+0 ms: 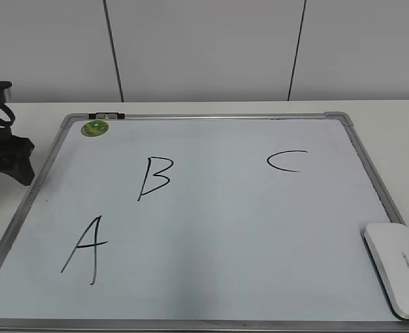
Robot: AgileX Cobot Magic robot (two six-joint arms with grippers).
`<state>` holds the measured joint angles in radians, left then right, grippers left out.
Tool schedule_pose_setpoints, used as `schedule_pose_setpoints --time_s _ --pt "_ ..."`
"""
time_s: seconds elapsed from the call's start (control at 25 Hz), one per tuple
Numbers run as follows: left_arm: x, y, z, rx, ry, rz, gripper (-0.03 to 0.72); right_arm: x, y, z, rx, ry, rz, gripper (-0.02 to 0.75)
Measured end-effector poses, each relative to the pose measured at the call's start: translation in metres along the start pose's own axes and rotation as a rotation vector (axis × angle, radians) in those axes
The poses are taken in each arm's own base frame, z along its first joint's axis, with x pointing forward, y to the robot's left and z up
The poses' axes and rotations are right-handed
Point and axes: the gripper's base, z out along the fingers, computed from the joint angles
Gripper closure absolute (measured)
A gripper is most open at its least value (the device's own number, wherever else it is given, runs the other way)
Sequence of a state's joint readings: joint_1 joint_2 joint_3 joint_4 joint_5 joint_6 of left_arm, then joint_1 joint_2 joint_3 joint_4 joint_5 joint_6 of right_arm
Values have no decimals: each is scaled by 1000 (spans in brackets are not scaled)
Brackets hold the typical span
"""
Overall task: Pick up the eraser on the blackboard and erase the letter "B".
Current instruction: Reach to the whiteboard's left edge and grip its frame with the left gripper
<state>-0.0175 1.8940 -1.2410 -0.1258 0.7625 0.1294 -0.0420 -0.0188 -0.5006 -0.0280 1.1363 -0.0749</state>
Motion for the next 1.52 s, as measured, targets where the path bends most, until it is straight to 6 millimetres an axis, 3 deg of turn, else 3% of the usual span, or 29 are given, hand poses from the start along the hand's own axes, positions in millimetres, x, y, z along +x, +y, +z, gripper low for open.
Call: schedule_pose_setpoints --time_s 0.36,1.2,1.52 --pt "-15 2 14 3 17 0 344 0 0 0 0 0 0 151" --pt "-34 4 56 29 211 3 393 0 0 0 0 0 0 151" --pt "-34 4 57 37 221 -3 501 0 0 0 0 0 0 152"
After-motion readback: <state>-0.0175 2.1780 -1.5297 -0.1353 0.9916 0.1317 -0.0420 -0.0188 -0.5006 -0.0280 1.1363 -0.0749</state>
